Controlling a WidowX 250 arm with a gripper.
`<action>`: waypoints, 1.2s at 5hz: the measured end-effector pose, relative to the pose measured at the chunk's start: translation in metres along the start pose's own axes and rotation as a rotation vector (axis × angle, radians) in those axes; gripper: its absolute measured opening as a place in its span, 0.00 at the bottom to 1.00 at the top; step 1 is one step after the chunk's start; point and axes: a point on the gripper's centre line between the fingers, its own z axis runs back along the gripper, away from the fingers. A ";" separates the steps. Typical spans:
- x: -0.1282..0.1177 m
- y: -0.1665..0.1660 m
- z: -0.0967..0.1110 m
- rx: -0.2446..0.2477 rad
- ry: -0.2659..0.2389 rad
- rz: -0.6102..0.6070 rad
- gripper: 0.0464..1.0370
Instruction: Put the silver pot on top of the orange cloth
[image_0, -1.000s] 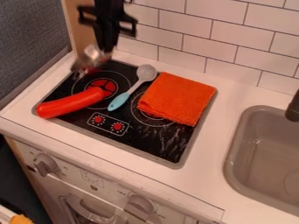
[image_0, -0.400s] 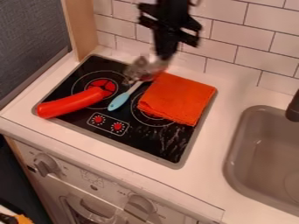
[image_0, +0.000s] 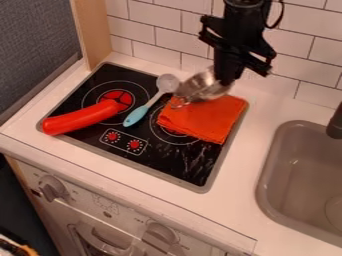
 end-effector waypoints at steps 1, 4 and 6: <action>-0.004 0.007 -0.010 0.003 0.033 0.029 0.01; -0.016 0.014 -0.026 0.001 0.117 0.036 0.20; -0.021 0.006 -0.025 -0.059 0.106 0.056 0.79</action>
